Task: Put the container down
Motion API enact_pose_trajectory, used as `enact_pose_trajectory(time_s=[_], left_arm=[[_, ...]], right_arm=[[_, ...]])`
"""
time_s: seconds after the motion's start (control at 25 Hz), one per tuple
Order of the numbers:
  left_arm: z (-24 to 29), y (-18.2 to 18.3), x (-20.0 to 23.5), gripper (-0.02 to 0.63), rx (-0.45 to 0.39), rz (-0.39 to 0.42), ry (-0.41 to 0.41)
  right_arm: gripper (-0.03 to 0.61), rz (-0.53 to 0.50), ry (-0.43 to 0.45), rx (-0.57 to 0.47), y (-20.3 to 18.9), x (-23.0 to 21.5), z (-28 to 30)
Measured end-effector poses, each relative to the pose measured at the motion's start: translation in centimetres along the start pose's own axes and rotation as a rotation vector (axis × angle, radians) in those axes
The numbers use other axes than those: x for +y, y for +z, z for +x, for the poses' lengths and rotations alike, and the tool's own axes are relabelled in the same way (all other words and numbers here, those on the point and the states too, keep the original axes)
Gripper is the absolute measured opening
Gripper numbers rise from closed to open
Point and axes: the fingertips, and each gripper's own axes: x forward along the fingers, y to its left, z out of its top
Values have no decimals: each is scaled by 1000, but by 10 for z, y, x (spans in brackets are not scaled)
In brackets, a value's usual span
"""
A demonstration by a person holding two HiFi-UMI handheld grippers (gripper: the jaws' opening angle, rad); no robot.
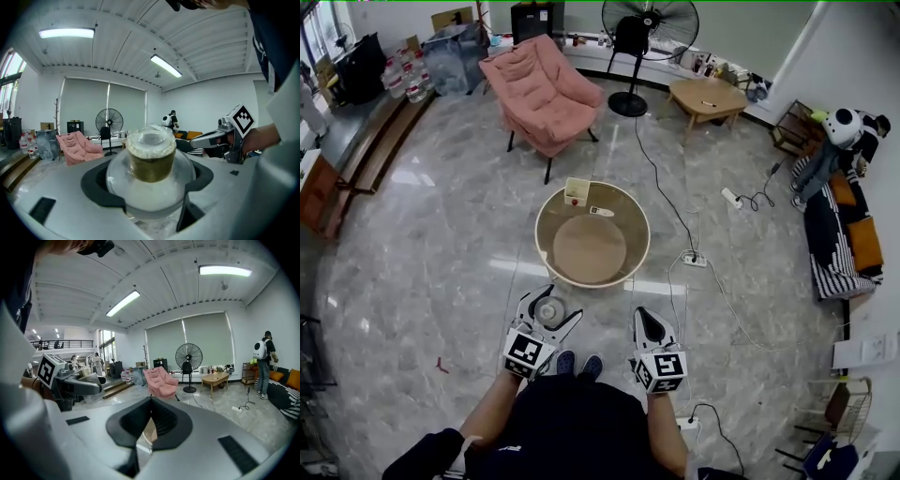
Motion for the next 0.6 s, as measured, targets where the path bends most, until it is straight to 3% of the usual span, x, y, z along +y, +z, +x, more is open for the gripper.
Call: enact_pose_trajectory(time_s=[0.2,0.48,0.6], left_arm=[[5,1,-14,336,5,-30,8],[8,-4,-14,336,52,32,59],[11,-1,-17,336,38,2,80]], right_arm=[[28,-6,14,18,-9,-8,0],[28,-21,49,3,-6,-20,-1],[28,-19,66,0,-5,-26,-4]])
